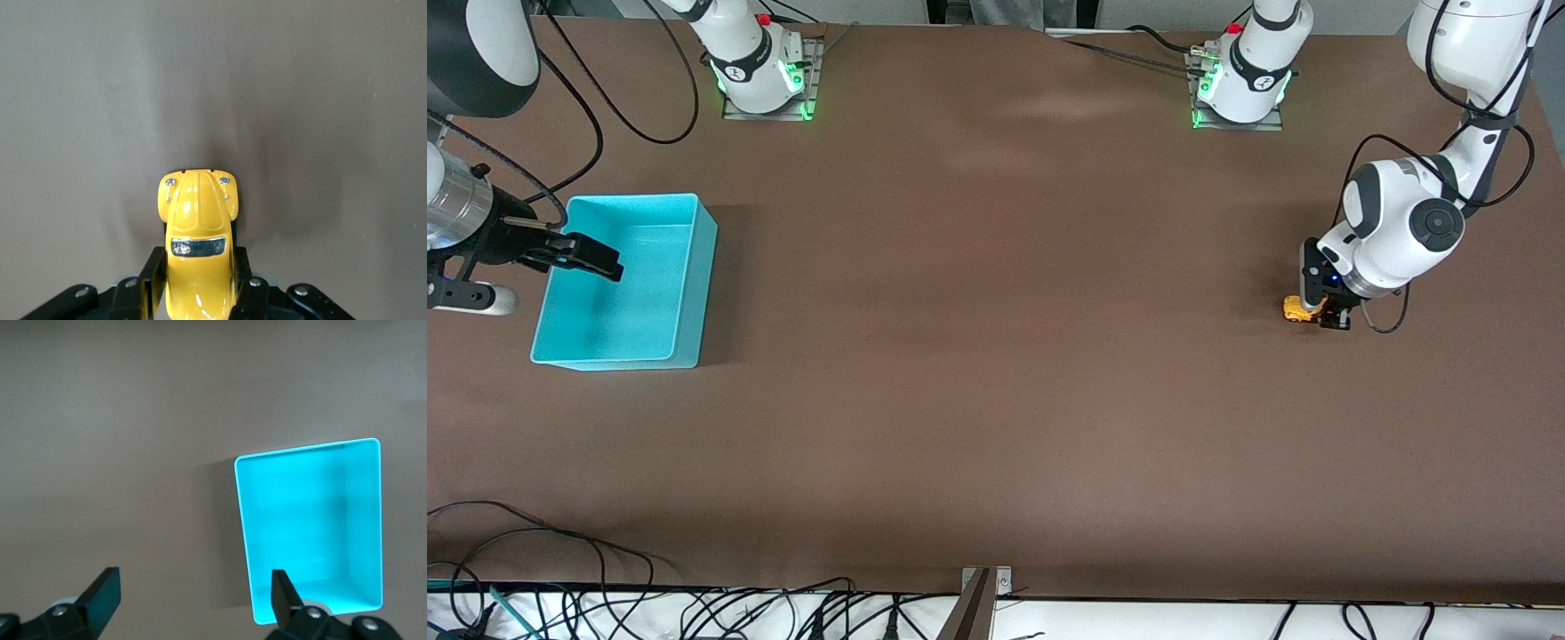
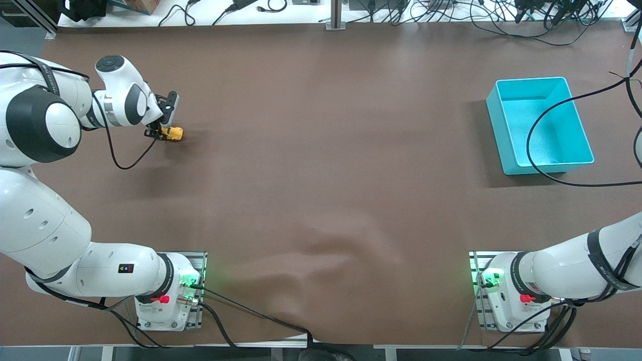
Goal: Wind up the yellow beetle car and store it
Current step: 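Pull the car backward along the table with the left gripper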
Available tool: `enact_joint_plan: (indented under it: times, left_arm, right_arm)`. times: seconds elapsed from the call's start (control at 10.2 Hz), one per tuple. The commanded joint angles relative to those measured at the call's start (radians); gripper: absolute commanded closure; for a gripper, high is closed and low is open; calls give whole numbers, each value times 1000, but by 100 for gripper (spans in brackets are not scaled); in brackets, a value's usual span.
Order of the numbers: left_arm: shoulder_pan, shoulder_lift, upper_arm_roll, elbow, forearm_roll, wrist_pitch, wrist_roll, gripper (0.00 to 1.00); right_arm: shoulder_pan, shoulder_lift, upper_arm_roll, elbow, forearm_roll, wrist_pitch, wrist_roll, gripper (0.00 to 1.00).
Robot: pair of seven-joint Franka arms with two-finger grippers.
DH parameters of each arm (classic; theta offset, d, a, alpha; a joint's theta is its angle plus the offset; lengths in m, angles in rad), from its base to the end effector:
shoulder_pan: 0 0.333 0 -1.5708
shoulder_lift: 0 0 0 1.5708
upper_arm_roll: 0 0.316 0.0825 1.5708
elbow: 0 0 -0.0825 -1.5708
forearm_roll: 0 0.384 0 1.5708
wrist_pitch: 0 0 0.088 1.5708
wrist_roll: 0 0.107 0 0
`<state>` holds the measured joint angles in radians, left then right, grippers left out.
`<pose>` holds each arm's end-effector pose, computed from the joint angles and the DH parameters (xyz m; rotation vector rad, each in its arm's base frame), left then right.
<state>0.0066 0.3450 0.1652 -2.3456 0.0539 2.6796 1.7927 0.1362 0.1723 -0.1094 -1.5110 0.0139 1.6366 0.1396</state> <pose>0.5058 0.0893 0.1872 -2.0720 2.3084 0.1092 0.6086 0.0229 0.5586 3.1271 -0.1766 -0.0707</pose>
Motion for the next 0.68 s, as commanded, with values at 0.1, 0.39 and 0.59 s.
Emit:
enact_joint_plan:
  times: [0.1, 0.39, 0.59]
  left_arm:
    - [13, 85, 27, 16, -55, 25, 74, 100]
    - [12, 89, 27, 16, -88, 25, 74, 100]
    - [7, 88, 27, 26, -95, 25, 57, 52]
  right_arm:
    - [3, -7, -1, -5, -6, 0, -12, 0]
    - [3, -7, -1, -5, -6, -1, -12, 0]
    - [3, -8, -1, -5, -6, -6, -12, 0]
